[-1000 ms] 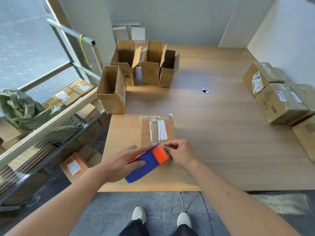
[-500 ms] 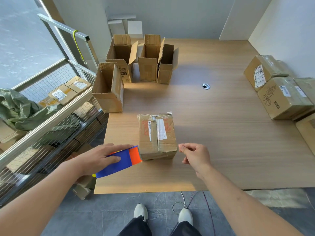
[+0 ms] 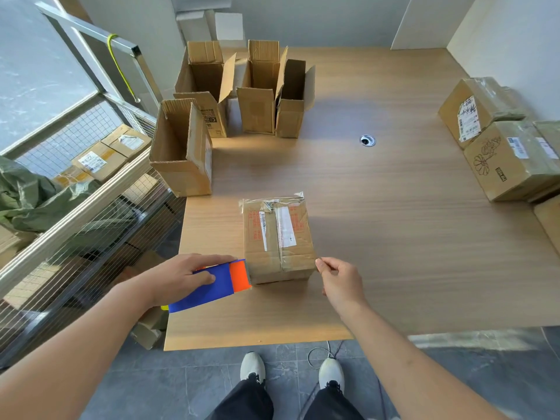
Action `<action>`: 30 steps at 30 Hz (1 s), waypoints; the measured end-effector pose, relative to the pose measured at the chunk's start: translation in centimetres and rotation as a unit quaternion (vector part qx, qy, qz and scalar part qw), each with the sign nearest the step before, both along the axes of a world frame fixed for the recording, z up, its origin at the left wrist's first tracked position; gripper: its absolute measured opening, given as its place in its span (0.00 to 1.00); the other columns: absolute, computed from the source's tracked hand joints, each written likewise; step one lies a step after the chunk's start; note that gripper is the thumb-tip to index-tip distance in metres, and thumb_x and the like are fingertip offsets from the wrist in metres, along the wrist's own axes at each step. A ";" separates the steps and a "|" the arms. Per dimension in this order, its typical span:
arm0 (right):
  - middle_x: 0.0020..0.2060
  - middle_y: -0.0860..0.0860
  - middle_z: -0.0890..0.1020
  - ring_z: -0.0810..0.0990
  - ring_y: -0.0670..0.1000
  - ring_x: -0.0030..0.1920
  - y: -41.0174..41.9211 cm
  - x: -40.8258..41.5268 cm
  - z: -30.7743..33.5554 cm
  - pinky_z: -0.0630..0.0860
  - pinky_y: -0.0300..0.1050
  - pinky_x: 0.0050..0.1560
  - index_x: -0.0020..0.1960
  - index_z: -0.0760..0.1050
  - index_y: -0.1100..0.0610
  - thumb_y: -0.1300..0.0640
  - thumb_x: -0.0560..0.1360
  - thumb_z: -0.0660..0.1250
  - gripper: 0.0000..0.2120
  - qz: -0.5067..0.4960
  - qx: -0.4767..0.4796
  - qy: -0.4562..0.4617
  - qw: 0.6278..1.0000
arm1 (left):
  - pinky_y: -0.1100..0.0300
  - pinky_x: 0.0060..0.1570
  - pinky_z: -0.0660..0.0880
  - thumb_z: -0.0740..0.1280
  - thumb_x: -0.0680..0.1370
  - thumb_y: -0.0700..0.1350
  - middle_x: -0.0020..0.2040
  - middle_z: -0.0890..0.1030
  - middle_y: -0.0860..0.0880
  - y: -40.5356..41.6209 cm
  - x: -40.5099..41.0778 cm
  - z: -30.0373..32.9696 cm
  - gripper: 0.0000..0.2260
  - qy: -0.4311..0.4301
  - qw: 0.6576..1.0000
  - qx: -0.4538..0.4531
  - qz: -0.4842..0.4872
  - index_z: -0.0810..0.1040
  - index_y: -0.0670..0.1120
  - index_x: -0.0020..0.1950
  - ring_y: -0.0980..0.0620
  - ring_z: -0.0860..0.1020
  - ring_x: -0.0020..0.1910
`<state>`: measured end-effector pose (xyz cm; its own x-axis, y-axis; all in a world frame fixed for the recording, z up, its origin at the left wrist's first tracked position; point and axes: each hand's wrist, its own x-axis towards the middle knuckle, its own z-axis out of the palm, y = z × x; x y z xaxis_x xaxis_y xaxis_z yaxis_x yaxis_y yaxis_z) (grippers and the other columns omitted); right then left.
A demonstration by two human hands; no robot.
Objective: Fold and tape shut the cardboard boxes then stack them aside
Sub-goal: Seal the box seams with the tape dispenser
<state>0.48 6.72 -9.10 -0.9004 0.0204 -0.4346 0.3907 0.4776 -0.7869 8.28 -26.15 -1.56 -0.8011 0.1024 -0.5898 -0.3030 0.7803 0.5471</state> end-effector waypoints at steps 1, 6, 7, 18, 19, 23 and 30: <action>0.59 0.48 0.84 0.82 0.54 0.55 -0.2 0.0 -0.1 0.77 0.55 0.64 0.66 0.80 0.53 0.46 0.83 0.63 0.17 0.031 0.029 -0.018 0.999 | 0.57 0.58 0.68 0.60 0.84 0.46 0.66 0.76 0.63 0.1 -0.2 0.0 0.25 0.001 1.000 0.003 0.001 0.66 0.77 0.71 0.60 0.74 0.59; 0.80 0.53 0.64 0.64 0.56 0.77 -1.7 -0.4 0.5 0.63 0.53 0.74 0.83 0.56 0.55 0.50 0.86 0.48 0.26 0.104 0.204 0.164 0.959 | 0.52 0.62 0.71 0.60 0.84 0.48 0.64 0.77 0.60 1.3 -1.0 0.0 0.25 -0.005 1.000 0.023 0.005 0.65 0.79 0.69 0.57 0.75 0.59; 0.80 0.54 0.63 0.63 0.56 0.78 -2.2 -0.7 0.6 0.62 0.54 0.75 0.83 0.57 0.55 0.49 0.86 0.48 0.26 0.141 0.236 0.228 0.934 | 0.52 0.64 0.71 0.60 0.84 0.47 0.65 0.77 0.60 1.7 -1.2 0.0 0.25 -0.004 1.000 0.030 0.004 0.65 0.78 0.70 0.56 0.75 0.60; 0.83 0.48 0.41 0.38 0.51 0.83 -3.7 -2.5 -1.6 0.41 0.55 0.82 0.83 0.40 0.42 0.24 0.78 0.38 0.39 0.382 0.336 0.249 0.824 | 0.50 0.65 0.70 0.60 0.84 0.49 0.64 0.75 0.60 0.9 -0.9 -0.9 0.25 -0.022 0.996 0.085 -0.007 0.63 0.80 0.70 0.56 0.73 0.62; 0.83 0.47 0.40 0.37 0.51 0.82 -3.7 -2.6 -1.5 0.40 0.54 0.82 0.83 0.39 0.41 0.23 0.77 0.37 0.40 0.383 0.337 0.242 0.825 | 0.51 0.63 0.70 0.60 0.84 0.49 0.61 0.75 0.60 0.7 -0.9 -0.8 0.25 -0.020 0.996 0.083 -0.019 0.63 0.80 0.70 0.57 0.73 0.60; 0.82 0.46 0.36 0.32 0.49 0.81 -3.9 -2.9 -1.1 0.38 0.54 0.81 0.82 0.34 0.40 0.21 0.75 0.35 0.41 0.386 0.340 0.218 0.829 | 0.53 0.61 0.70 0.59 0.86 0.49 0.56 0.75 0.59 -0.2 -1.5 -0.5 0.24 -0.025 0.997 0.058 -0.048 0.62 0.79 0.72 0.58 0.73 0.56; 0.81 0.45 0.32 0.29 0.48 0.80 -3.8 -3.3 -0.8 0.35 0.53 0.81 0.81 0.32 0.39 0.21 0.74 0.33 0.41 0.402 0.331 0.207 0.828 | 0.53 0.70 0.65 0.59 0.85 0.50 0.71 0.71 0.66 -0.8 -1.7 -0.5 0.25 -0.032 0.996 0.066 -0.045 0.62 0.83 0.68 0.62 0.69 0.67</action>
